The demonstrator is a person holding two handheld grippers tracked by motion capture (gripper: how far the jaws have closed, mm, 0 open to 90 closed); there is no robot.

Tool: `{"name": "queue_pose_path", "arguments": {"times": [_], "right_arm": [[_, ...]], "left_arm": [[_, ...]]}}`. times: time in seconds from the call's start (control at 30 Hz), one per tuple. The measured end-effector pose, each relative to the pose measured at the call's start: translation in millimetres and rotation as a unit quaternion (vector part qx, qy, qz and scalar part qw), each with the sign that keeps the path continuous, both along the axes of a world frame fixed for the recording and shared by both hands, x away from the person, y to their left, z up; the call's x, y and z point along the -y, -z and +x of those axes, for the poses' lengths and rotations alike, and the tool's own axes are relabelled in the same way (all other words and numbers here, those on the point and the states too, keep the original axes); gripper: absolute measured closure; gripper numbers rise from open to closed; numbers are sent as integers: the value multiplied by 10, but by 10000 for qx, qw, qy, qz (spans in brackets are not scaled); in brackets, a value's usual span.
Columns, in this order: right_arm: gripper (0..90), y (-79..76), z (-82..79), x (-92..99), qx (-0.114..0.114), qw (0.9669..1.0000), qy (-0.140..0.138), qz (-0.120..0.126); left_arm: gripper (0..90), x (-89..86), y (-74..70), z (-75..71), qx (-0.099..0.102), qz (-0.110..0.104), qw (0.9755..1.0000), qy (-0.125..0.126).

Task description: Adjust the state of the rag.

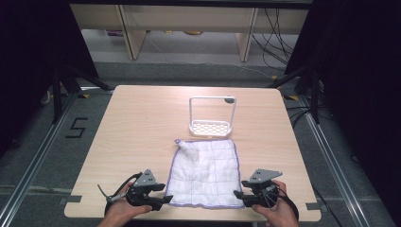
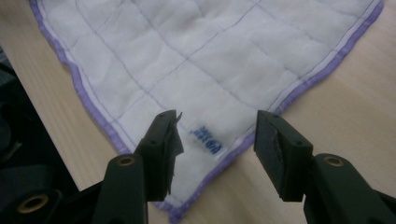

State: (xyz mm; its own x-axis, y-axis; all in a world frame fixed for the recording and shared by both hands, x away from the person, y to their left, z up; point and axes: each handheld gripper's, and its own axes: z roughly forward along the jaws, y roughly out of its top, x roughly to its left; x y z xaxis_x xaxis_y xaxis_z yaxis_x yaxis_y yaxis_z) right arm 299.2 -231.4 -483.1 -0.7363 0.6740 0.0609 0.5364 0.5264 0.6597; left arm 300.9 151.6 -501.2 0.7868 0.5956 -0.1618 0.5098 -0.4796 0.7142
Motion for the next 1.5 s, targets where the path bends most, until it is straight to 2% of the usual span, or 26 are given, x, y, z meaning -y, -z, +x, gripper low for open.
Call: {"name": "queue_pose_path", "arguments": {"times": [0.07, 0.17, 0.2, 0.23, 0.27, 0.37, 0.5, 0.53, 0.63, 0.7, 0.8, 0.83, 0.87, 0.9, 0.97, 1.0, 1.03, 1.07, 1.1, 1.13, 1.17, 1.2, 1.27, 1.3, 1.4, 1.5], "right_arm": [[496, 50, -13, 10, -79, 9998, -141, -103], [541, 126, -23, 11, -124, 9997, -99, -207], [652, 159, -37, 1, -106, 9991, -206, -359], [652, 159, -37, 1, -106, 9991, -206, -359], [748, 149, -42, 0, -114, 9985, -369, -392], [835, 148, -63, 3, 7, 9983, -347, -458], [871, 125, -162, 74, 5, 9985, -312, -451], [874, 125, -191, 87, 39, 9986, -308, -431], [847, 122, -292, 120, 43, 9986, -299, -441], [828, 122, -291, 121, 13, 9985, -300, -451], [714, 116, -286, 107, -66, 9985, -263, -469], [641, 108, -271, 110, 8, 9989, -231, -411], [535, 62, -246, 136, 50, 9995, -80, -310], [535, 62, -246, 136, 50, 9995, -80, -310], [459, 15, -199, 170, 134, 9996, 159, -196], [418, -46, -97, 200, 403, 9988, 224, -171], [418, -79, -58, 206, 425, 9986, 261, -165], [411, -105, 21, 222, 603, 9977, 271, -129], [407, -139, 102, 231, 613, 9975, 344, -85], [421, -172, 203, 243, 724, 9965, 403, -79], [421, -172, 203, 243, 724, 9965, 403, -79], [427, -197, 311, 248, 777, 9959, 448, -70], [444, -239, 672, 226, 696, 9958, 591, -36], [444, -239, 672, 226, 696, 9958, 591, -36], [464, -222, 966, 184, 681, 9956, 636, -130], [469, -177, 1281, 100, 486, 9967, 642, -107]], "left_arm": [[505, 25, 38, 0, 103, 174, 9997, 111], [577, 51, 57, -19, 226, 305, 9990, 218], [697, 73, 59, -39, 248, 253, 9989, 294], [735, 73, 59, -39, 248, 253, 9989, 294], [798, 78, 55, -41, 281, 291, 9984, 387], [874, 96, 92, -79, 292, 475, 9965, 617], [894, 66, 79, -166, 298, 372, 9968, 646], [894, 60, 64, -208, 321, 383, 9958, 762], [892, 101, 43, -326, 224, 153, 9964, 803], [892, 106, 36, -340, 264, 235, 9957, 855], [889, 125, 28, -389, 164, 179, 9949, 983], [885, 129, 33, -403, 89, 33, 9954, 950], [829, 122, 28, -410, 31, 18, 9961, 881], [778, 122, 28, -410, 31, 18, 9961, 881], [722, 92, 19, -348, 88, -8, 9976, 681], [638, 37, -16, -220, 160, -127, 9990, 391], [610, 16, -40, -150, 165, -284, 9993, 180], [589, -14, -66, -66, 209, -325, 9993, 8], [568, -14, -66, -66, 209, -325, 9993, 8], [542, -70, -125, 132, 368, -296, 9985, -280], [531, -70, -125, 132, 368, -296, 9985, -280], [531, -93, -155, 265, 418, -244, 9982, -363], [482, -109, -198, 541, 550, -79, 9970, -540], [468, -109, -198, 541, 550, -79, 9970, -540], [436, -92, -209, 825, 564, -42, 9956, -748], [375, -74, -198, 1037, 483, 14, 9948, -892]]}}
